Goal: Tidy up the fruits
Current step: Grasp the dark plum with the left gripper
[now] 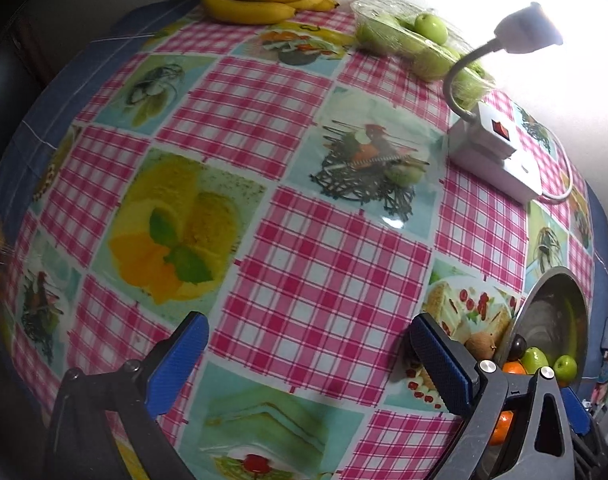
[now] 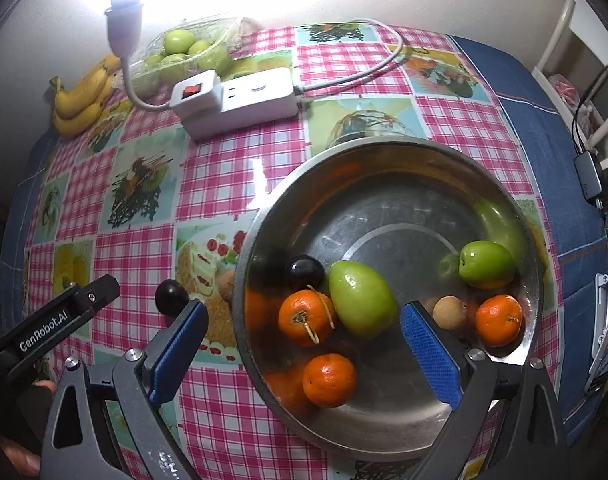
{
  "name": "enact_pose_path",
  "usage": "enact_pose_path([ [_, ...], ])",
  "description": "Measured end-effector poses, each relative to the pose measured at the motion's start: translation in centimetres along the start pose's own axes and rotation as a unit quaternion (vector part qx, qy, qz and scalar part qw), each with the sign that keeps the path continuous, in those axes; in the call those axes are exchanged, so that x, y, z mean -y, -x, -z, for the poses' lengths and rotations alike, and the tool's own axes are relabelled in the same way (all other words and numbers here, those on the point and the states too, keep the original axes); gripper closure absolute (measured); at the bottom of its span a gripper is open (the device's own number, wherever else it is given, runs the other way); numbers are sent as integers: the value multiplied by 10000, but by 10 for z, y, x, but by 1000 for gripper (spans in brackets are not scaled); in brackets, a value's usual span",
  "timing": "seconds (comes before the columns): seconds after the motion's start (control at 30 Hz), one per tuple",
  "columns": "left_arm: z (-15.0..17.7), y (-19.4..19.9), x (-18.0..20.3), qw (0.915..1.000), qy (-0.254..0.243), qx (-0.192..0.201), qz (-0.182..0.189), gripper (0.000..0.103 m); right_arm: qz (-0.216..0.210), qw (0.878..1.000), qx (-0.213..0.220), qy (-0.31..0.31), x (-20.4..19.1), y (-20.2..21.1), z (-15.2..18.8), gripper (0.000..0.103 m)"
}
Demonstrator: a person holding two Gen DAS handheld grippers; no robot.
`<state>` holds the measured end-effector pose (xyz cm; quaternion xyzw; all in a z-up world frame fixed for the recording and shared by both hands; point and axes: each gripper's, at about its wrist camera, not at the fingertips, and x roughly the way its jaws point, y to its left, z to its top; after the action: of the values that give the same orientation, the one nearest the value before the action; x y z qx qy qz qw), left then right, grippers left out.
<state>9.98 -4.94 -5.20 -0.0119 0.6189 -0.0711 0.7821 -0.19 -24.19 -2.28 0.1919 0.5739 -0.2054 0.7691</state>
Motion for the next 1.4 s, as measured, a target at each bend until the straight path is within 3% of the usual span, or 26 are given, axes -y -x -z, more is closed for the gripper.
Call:
enact_pose_path([
  [0.17,2,-1,12,9995,-75,-36,292,4,35,9998,37,-204,10,1,-2,6],
  [0.43,4,-7,35,9969,-249,-168,729,28,42,9995,17,-314,17,0,-2,6],
  [0.6,5,-17,49,9953,-276,-299,883,31,36,9995,33,-318,17,1,-2,6],
  [0.83,7,-24,61,9934,-292,-414,1028,51,39,9994,6,-352,18,0,-2,6],
  [0.97,10,-27,64,9928,-271,-471,1067,57,29,9994,1,-354,19,-1,-2,6],
  [1.1,9,-29,63,9909,-237,-517,1219,71,22,9993,8,-375,19,0,-2,6],
  [1.4,8,-19,64,9905,-270,-469,1268,73,67,9993,5,-363,18,-1,-2,6],
])
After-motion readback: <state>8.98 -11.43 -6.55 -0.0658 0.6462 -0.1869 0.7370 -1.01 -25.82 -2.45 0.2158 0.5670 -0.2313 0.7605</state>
